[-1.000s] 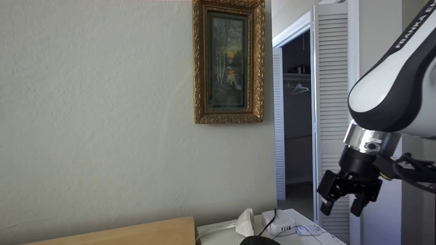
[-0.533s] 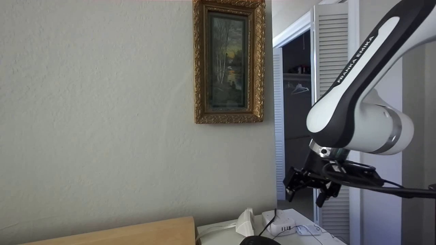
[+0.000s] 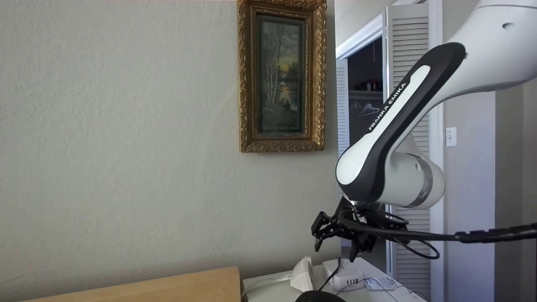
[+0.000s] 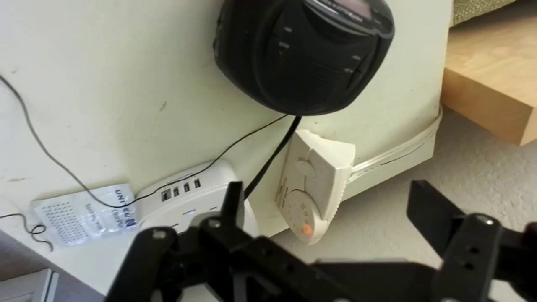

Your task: Press the left white object

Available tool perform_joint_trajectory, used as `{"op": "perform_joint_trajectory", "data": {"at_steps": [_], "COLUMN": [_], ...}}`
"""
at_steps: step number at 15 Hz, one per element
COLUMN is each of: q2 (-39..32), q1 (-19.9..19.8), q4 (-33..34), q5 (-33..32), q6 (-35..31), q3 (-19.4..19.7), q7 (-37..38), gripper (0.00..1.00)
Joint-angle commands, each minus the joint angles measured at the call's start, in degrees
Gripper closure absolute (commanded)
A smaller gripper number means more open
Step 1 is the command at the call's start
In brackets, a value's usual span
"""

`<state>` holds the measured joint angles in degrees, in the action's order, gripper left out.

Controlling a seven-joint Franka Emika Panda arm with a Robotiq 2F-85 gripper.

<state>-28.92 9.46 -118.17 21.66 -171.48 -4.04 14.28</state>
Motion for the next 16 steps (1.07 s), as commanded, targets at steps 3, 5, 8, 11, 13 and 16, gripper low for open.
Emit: {"op": "perform_joint_trajectory", "data": {"at_steps": [3, 5, 8, 11, 13, 16], "q2": [-2.3, -2.6, -2.6, -3.9, -5.7, -8.2], "q1": [-1.5, -1.7, -1.8, -1.6, -2.3, -1.9], "q4": [2.7, 3.0, 3.0, 4.0, 5.6, 7.6], "q5": [-1.2, -1.2, -1.2, -1.0, -0.3, -0.4], "q6": [-0.1, -0.1, -0.1, -1.7, -1.0, -0.7], "q3": [-2.0, -2.0, -2.0, -2.3, -3.1, -2.7], "q7": [1.3, 1.3, 1.3, 1.5, 1.7, 2.6], "gripper": [0.0, 0.0, 0.0, 0.0, 0.0, 0.0]}}
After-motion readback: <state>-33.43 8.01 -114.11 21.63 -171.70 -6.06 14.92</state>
